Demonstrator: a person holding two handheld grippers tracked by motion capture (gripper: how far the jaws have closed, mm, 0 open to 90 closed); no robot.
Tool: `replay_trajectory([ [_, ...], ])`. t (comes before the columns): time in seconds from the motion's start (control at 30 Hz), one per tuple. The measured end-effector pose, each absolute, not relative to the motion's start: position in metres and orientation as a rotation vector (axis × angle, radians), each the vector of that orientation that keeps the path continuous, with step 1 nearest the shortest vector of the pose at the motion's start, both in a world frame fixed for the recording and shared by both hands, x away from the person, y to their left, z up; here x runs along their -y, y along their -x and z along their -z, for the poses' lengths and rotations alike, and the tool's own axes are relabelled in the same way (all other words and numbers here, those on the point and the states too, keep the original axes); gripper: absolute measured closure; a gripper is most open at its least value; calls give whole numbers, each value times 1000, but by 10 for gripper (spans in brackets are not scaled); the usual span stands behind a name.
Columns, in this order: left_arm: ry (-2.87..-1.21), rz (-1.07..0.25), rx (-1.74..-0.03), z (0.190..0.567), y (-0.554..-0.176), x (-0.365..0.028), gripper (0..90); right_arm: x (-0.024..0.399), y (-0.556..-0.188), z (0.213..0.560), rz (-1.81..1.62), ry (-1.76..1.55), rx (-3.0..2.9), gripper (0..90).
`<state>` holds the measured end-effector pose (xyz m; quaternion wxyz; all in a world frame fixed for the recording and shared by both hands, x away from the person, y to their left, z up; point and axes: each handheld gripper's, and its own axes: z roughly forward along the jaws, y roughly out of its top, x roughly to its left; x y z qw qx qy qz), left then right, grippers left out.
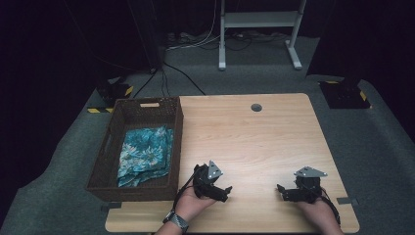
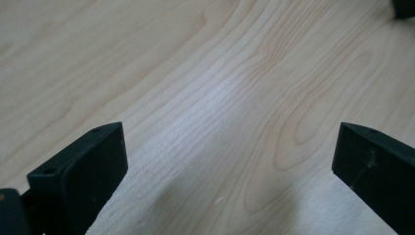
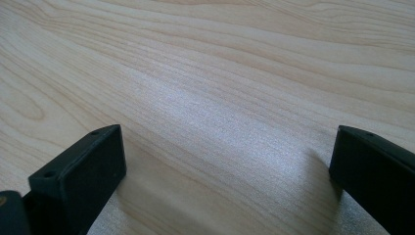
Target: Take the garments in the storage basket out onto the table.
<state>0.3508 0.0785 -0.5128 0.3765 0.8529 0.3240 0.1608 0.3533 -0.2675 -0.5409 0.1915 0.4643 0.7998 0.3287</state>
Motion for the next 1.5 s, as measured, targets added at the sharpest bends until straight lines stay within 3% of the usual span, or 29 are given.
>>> replay_trajectory([
  [0.4,-2089,-454,-716,474,-330,-74,0,267,-354,541,-923,-1302,-2247,2],
  [1.5,-1931,-571,-648,421,-306,-96,0,267,-354,541,-923,-1302,-2247,2],
])
